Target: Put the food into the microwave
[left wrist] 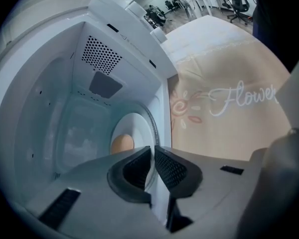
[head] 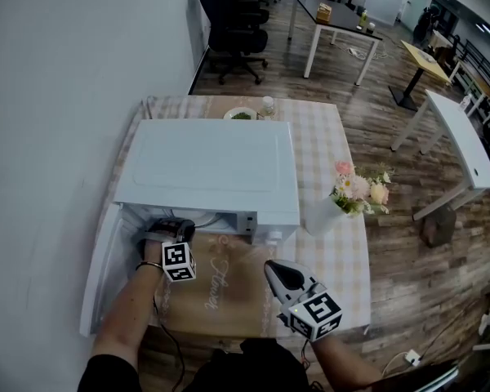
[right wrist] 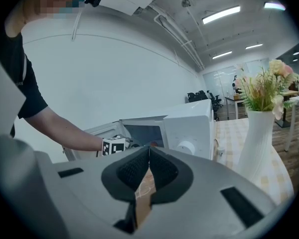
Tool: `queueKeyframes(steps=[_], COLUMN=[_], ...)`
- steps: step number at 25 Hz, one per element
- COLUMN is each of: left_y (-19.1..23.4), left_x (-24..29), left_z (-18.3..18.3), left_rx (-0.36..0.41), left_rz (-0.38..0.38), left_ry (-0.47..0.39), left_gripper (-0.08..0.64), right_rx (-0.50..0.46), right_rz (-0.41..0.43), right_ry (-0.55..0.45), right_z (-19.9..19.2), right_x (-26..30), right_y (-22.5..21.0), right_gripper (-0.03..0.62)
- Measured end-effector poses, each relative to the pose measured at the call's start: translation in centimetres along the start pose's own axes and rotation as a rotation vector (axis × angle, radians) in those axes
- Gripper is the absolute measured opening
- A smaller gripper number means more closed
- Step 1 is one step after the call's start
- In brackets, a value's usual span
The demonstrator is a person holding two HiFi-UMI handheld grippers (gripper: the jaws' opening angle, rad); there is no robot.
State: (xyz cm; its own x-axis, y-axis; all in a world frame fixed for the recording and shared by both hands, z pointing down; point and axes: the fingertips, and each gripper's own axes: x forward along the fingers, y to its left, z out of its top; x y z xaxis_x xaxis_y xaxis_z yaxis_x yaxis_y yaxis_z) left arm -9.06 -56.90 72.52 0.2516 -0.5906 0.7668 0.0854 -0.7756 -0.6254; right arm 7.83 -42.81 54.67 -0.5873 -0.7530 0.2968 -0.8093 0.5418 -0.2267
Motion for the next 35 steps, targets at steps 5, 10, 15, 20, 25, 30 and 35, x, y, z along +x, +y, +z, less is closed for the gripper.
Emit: queueKeyframes(steps=[5,10,15,20,25,30,35], left_y=[0.3,0.3,0.9,1.4,1.4,0.6,0.5], left_x=[0.0,0.0,0.4,1.0,0.8,0.1,-1.8], left_z=[0.4,0.2,0.1,-0.1,0.2,0.7,1.1], left_rx=[-0.016,0.007,-0.029,-0.044,-0.029,-0.021,-0.041], left_rz=[-0.032,-0.03,-0.034,-0.087,-0.151,-0.149,-0.1], left_ry=[-0.012,0.001,-0.003,0.02,0.017,0.005,-0.022], left_gripper=[0.035,0.035,0.035,0.035,0.038,0.094,0.103], right_rx=[0.017,0.0,0.007,0.01,0.01,0.022,0.016], right_rz=[0.007,0.028,0.03,0.023,0.014,0.009,0.015], right_ry=[0.013,0.02,0.023,0.03,0.026,0.022,0.006], right_z=[-0.2,-0.5,-0.6,-0.7,-0.7,-0.7,0.2], right_x=[0.4,0.6,0.6,0.6,0.3,-0.2,-0.3], right_y=[-0.3,0.0,-0.3,-0.7,-1.0,-0.9,0.1], right_gripper=[0.009,0.009,0.009,0.009,0.009,0.008,0.009])
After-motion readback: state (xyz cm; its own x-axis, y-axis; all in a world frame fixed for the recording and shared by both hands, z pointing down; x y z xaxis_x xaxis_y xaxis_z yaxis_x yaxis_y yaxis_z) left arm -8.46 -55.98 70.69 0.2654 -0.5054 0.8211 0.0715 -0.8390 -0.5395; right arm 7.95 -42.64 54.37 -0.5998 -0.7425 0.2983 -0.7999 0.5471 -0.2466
